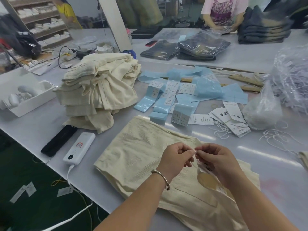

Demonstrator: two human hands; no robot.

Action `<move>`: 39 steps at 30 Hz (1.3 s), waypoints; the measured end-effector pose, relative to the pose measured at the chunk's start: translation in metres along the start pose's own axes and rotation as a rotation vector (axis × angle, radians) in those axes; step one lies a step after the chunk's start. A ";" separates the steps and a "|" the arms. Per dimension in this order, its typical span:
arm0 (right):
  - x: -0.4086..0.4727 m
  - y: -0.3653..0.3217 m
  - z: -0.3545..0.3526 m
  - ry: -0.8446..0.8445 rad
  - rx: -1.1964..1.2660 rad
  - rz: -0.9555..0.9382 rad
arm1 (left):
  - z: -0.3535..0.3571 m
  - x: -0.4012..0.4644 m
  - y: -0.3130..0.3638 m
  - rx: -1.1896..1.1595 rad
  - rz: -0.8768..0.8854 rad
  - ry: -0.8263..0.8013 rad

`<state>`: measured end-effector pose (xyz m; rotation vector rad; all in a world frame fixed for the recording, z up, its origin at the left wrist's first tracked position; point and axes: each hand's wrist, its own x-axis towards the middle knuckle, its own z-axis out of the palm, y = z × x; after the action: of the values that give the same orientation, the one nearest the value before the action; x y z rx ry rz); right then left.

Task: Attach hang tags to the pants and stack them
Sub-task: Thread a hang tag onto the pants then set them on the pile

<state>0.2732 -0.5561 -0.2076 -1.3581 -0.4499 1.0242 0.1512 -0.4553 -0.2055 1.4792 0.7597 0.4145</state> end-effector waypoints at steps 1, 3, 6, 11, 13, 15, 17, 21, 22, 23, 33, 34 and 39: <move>0.000 0.000 0.000 -0.001 -0.003 -0.002 | 0.000 0.000 0.000 -0.001 0.001 0.000; 0.001 -0.001 0.000 -0.004 0.000 -0.003 | 0.000 0.000 -0.001 0.002 0.006 0.002; 0.001 0.000 0.000 0.002 -0.018 -0.024 | 0.001 0.000 -0.002 0.010 0.014 0.011; -0.004 0.003 0.007 0.065 -0.146 -0.108 | 0.002 0.000 -0.004 0.025 0.000 0.033; -0.005 0.002 0.010 0.098 -0.213 -0.173 | 0.002 0.000 -0.006 0.014 0.005 0.020; -0.008 -0.002 0.009 0.084 -0.206 -0.211 | -0.002 -0.001 -0.007 -0.019 0.028 -0.028; -0.011 -0.008 0.005 -0.012 -0.173 -0.216 | -0.011 -0.002 -0.007 -0.052 0.035 -0.122; -0.013 -0.013 0.003 -0.203 -0.265 -0.151 | -0.028 0.002 -0.010 0.017 -0.043 -0.303; -0.014 -0.014 0.004 -0.217 -0.295 -0.137 | -0.030 0.003 -0.012 0.032 -0.061 -0.330; -0.014 -0.015 0.004 -0.219 -0.322 -0.122 | -0.030 0.004 -0.015 0.042 -0.071 -0.352; -0.037 0.003 0.035 0.658 -1.262 -0.271 | -0.070 0.042 -0.017 0.681 0.152 -0.179; -0.043 0.010 0.040 0.743 -1.262 -0.372 | -0.090 0.048 -0.019 0.736 0.171 -0.110; -0.069 0.062 0.065 1.057 -1.235 -0.417 | -0.206 0.066 -0.062 1.158 0.058 0.270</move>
<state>0.1655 -0.5805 -0.2316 -2.4735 -0.5064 -0.5504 0.0462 -0.2654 -0.2633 2.5531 1.2802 0.2010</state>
